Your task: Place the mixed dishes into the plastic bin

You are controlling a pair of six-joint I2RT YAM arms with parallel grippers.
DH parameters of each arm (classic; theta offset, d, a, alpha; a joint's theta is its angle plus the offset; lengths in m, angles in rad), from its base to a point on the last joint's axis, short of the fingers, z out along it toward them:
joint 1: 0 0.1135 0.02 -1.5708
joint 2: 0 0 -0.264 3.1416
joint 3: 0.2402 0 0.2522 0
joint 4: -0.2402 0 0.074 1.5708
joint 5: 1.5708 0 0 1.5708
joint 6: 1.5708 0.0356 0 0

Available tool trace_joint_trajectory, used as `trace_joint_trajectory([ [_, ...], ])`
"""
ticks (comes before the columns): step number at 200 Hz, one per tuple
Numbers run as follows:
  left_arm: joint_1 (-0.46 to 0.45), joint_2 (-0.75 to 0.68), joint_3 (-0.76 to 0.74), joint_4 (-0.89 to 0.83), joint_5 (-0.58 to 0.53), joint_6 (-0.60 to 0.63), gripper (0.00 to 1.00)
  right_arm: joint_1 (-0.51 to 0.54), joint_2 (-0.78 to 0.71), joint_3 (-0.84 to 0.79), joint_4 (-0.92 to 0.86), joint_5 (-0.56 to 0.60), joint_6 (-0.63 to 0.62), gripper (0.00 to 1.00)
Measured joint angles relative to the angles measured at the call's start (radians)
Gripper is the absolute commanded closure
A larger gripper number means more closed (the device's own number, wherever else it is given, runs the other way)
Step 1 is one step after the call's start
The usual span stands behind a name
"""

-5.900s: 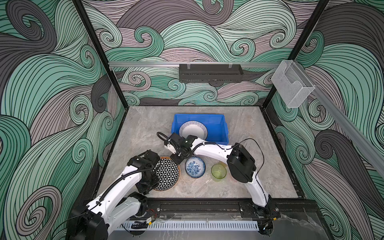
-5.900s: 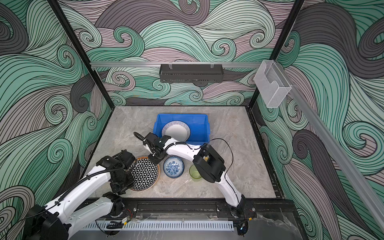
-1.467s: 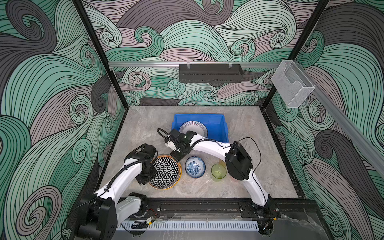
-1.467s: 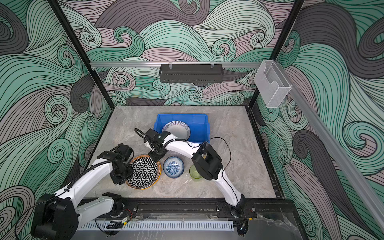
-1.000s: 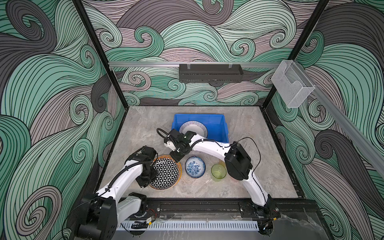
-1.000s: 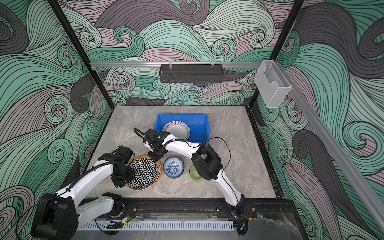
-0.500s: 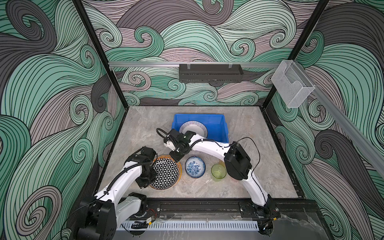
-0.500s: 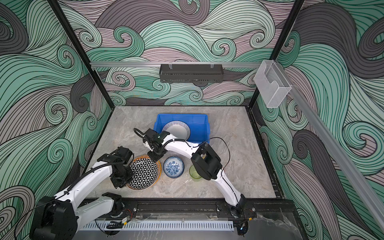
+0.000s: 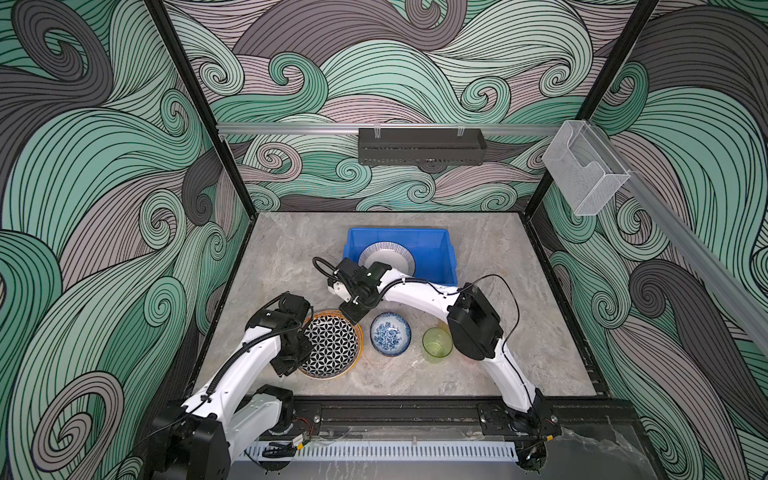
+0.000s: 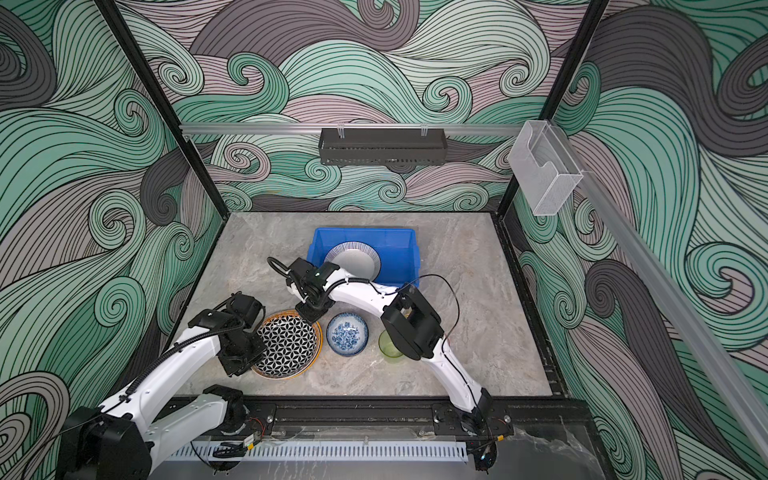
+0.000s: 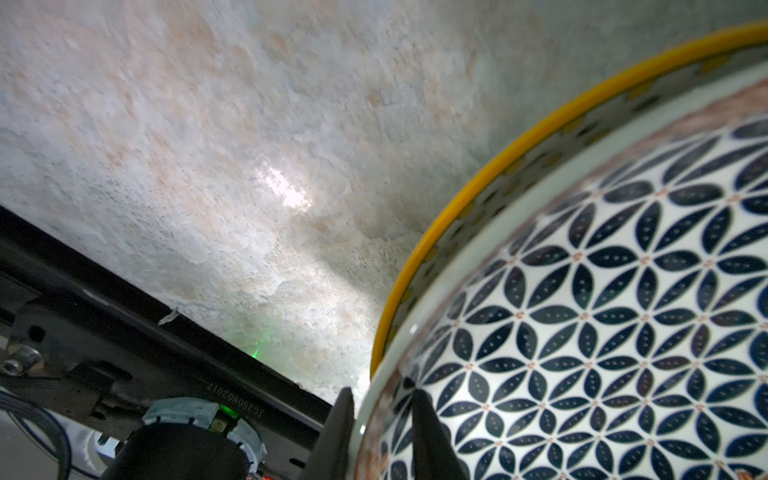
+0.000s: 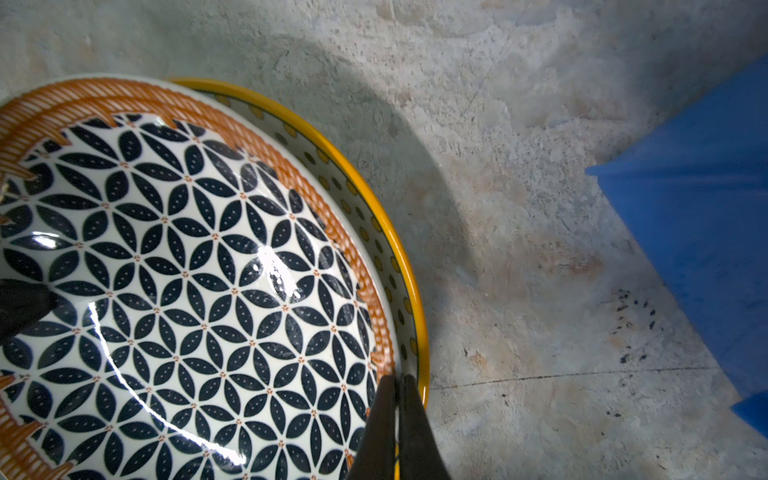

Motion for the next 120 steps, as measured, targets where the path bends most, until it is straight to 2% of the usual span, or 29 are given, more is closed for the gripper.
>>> trace_joint_trajectory([
  [61,0.000,-0.018,0.032,-0.028,-0.009,0.002,1.00,0.005,0.007,-0.001,-0.004,0.015,0.000,0.89],
  [120,0.000,-0.035,0.050,-0.051,-0.015,0.013,1.00,0.019,0.012,0.010,-0.018,0.022,0.003,0.78],
])
